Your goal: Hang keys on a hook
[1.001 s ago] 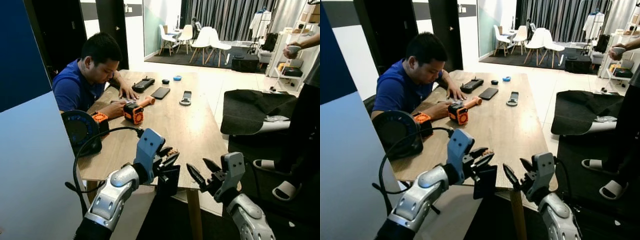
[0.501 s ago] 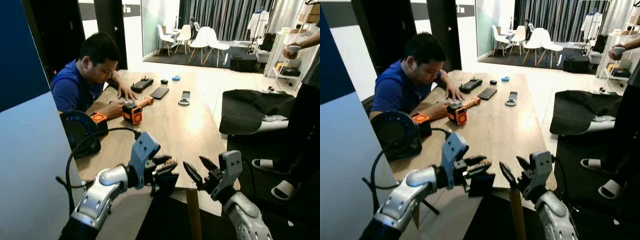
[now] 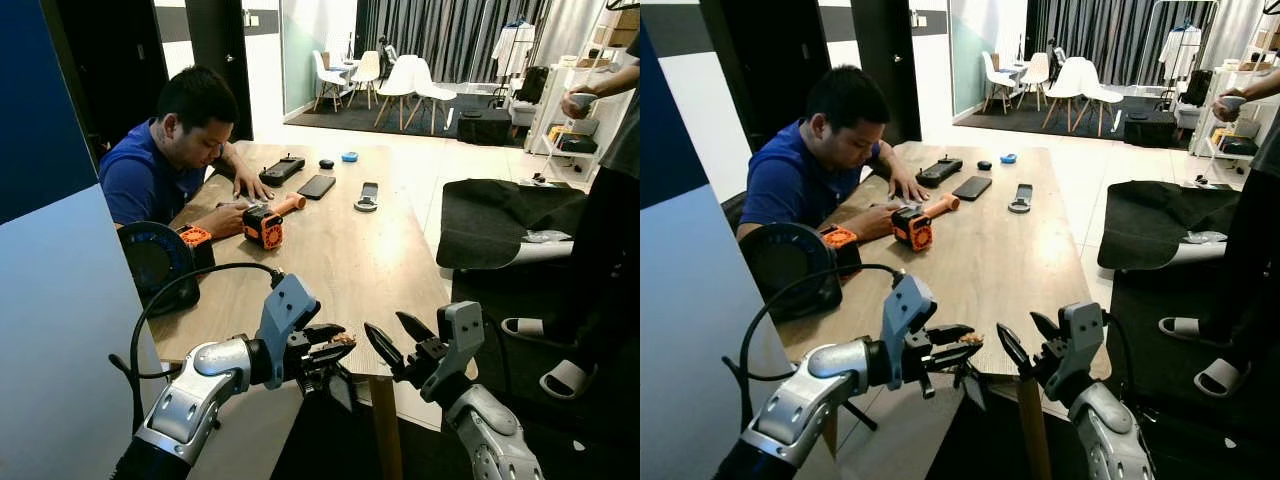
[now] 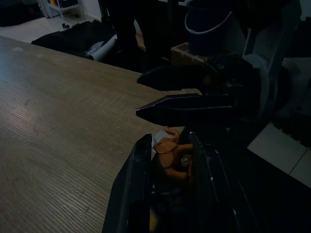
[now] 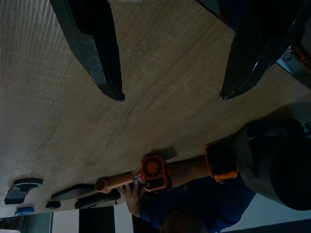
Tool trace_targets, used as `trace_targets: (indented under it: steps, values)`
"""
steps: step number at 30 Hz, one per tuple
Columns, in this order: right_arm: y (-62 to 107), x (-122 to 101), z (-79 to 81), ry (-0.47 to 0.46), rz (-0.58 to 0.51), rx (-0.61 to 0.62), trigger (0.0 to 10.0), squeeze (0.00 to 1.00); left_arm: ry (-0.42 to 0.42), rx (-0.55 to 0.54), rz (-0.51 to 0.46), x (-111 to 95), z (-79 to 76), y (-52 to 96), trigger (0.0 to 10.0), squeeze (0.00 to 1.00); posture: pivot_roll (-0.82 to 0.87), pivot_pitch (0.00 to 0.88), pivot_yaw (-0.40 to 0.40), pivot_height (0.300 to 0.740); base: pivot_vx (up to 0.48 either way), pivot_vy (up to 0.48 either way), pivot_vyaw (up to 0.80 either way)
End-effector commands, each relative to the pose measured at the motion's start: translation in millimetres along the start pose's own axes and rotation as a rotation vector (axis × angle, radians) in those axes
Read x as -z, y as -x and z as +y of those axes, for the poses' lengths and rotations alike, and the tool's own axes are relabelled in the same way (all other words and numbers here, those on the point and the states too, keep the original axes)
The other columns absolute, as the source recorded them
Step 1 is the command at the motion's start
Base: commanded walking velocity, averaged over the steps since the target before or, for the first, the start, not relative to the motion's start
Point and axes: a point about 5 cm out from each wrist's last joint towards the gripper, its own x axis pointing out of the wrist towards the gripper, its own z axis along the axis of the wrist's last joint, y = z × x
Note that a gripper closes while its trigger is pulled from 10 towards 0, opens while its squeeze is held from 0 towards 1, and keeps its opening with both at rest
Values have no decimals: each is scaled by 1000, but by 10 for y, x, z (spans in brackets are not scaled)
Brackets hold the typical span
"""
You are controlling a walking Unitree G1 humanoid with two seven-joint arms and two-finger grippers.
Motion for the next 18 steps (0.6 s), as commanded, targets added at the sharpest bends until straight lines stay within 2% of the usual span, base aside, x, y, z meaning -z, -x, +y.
trace_targets:
  steps: [1, 5, 12, 18]
  values:
    - [-9, 27, 4, -1, 18, -13, 10000, 0, -4, 6, 21, 16, 5, 54, 10000, 0, 52, 40, 19, 740, 0, 0, 0]
    - [-9, 40, 2, 0, 27, -16, 10000, 0, -6, 0, 24, 18, 14, 62, 10000, 0, 52, 40, 19, 740, 0, 0, 0]
    - [5, 77, 72, -9, 44, -59, 10000, 0, -17, -51, 33, 10, 122, 110, 10000, 0, 54, 44, 18, 740, 0, 0, 0]
    - [6, 82, 71, -5, 46, -61, 10000, 0, -15, -38, 27, -5, 103, 108, 10000, 0, 56, 43, 19, 740, 0, 0, 0]
